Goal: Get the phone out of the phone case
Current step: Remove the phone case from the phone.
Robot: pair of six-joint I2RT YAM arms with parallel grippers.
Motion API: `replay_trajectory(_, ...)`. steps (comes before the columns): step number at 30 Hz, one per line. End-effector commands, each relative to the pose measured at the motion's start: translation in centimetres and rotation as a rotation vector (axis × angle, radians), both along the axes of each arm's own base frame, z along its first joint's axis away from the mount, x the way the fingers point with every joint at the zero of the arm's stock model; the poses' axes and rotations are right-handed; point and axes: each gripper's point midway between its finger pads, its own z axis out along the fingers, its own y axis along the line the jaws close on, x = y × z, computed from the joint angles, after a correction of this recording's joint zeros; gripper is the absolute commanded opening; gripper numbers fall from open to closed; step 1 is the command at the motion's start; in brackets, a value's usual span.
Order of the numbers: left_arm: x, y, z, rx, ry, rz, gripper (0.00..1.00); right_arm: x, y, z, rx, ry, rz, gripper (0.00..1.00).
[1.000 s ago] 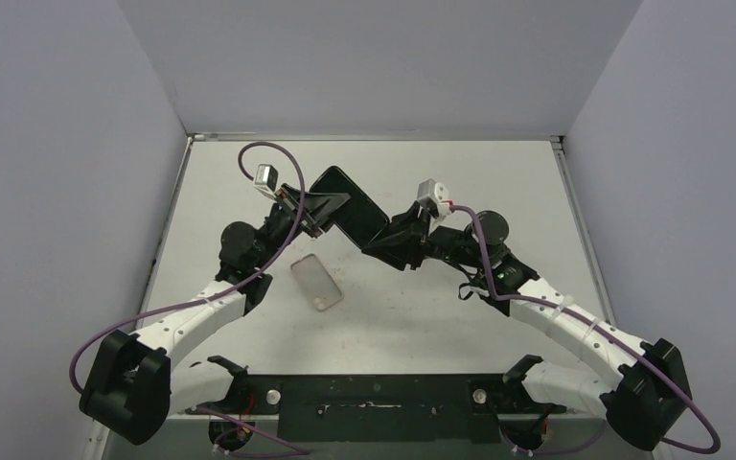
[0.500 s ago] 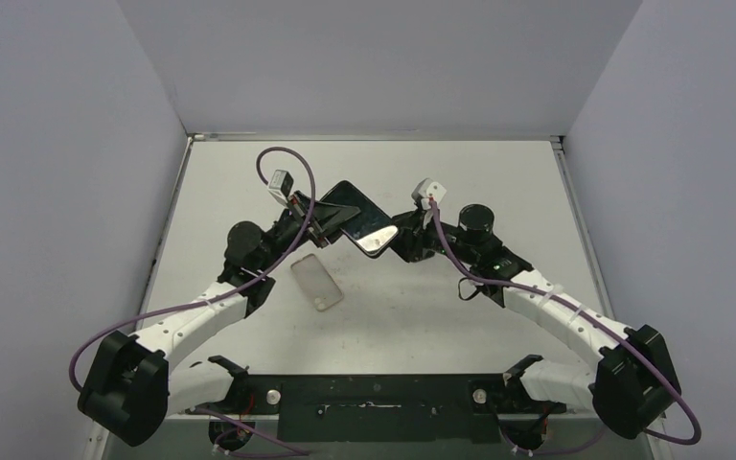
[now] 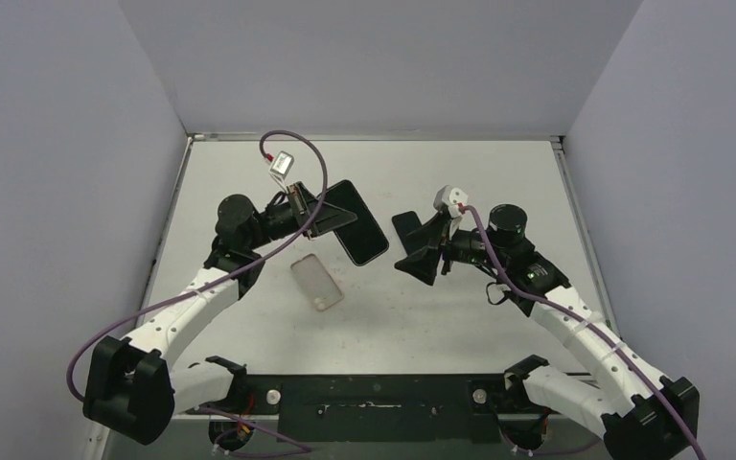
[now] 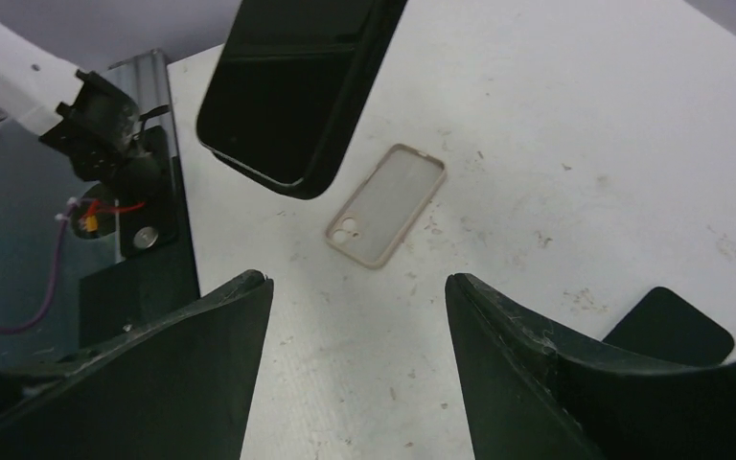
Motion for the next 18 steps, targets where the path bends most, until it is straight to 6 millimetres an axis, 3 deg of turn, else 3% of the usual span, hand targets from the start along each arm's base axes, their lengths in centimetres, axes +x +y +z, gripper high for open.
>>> replay_trajectory(1,-1.8,-0.4,2.3,0.108,-0.310,-0.120,0.00,-3.2,0.7,2.1,0.004,0.005,0.172,0.67)
replay_trajectory(9,-3.2,-0.7,2.8,0.147,-0.452,-0.226,0.00,-5.0,2.8,3.1,0.003,0.025,0.304,0.64)
replay_trajectory(18,-4.7,-0.8,3.4,0.136,-0.513,-0.317,0.00,-5.3,4.0,2.7,-0.014,0.022,0.379,0.55)
